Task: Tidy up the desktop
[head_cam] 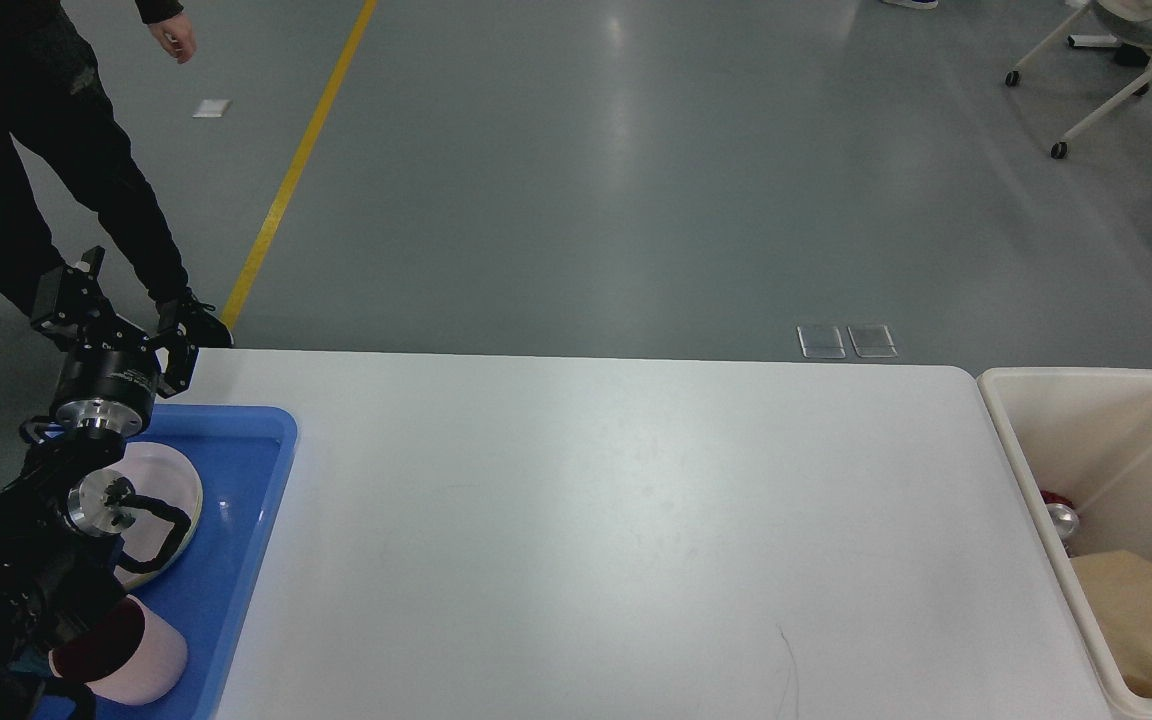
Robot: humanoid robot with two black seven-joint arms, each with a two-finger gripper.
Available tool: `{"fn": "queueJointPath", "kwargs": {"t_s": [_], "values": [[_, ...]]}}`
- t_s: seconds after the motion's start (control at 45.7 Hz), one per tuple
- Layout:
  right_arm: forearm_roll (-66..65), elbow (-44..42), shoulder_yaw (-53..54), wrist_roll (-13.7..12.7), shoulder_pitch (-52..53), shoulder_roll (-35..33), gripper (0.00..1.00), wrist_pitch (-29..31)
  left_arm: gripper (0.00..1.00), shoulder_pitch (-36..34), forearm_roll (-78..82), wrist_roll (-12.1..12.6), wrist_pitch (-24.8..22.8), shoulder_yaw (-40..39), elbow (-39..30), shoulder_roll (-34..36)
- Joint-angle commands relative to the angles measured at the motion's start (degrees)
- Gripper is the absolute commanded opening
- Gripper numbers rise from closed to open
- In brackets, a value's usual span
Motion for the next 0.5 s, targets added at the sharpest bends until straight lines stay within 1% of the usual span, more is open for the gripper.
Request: {"fn": "queueJointPath", "kwargs": {"t_s": [0.0,0.044,0.109,0.175,0.219,0.262,0.284,0.481], "values": [[0.05,0.80,14.56,10.56,0.83,2.96,1.00,0.42,0.96,-0.01,0.00,0.00,-0.02,0.00,0.00,0.00],[0.05,1.94,18.08,14.61,0.92,4.10,1.00,0.42,0.96,-0.01,0.00,0.00,0.07,0.00,0.00,0.00],[0.05,4.57,22.04,19.71,0.92,5.07,1.00,0.42,0.96,-0.01,0.00,0.00,-0.02,0.00,0.00,0.00],[0.05,7.29,25.12,23.85,0.74,6.04,1.00,0.59,0.96,-0.01,0.00,0.00,-0.02,0.00,0.00,0.00],[0.05,9.14,26.79,25.87,0.48,6.92,1.00,0.77,0.96,-0.01,0.00,0.00,-0.02,0.00,0.00,0.00],[0.05,11.25,28.20,27.28,0.21,8.14,1.00,0.77,0.96,-0.01,0.00,0.00,-0.02,0.00,0.00,-0.08],[0.05,11.87,28.73,27.55,0.13,8.59,1.00,0.77,0.96,-0.01,0.00,0.00,0.07,0.00,0.00,0.00],[-0.04,13.02,31.54,27.55,-0.49,14.38,1.00,0.68,0.96,-0.01,0.00,0.00,-0.02,0.00,0.00,0.00]]}}
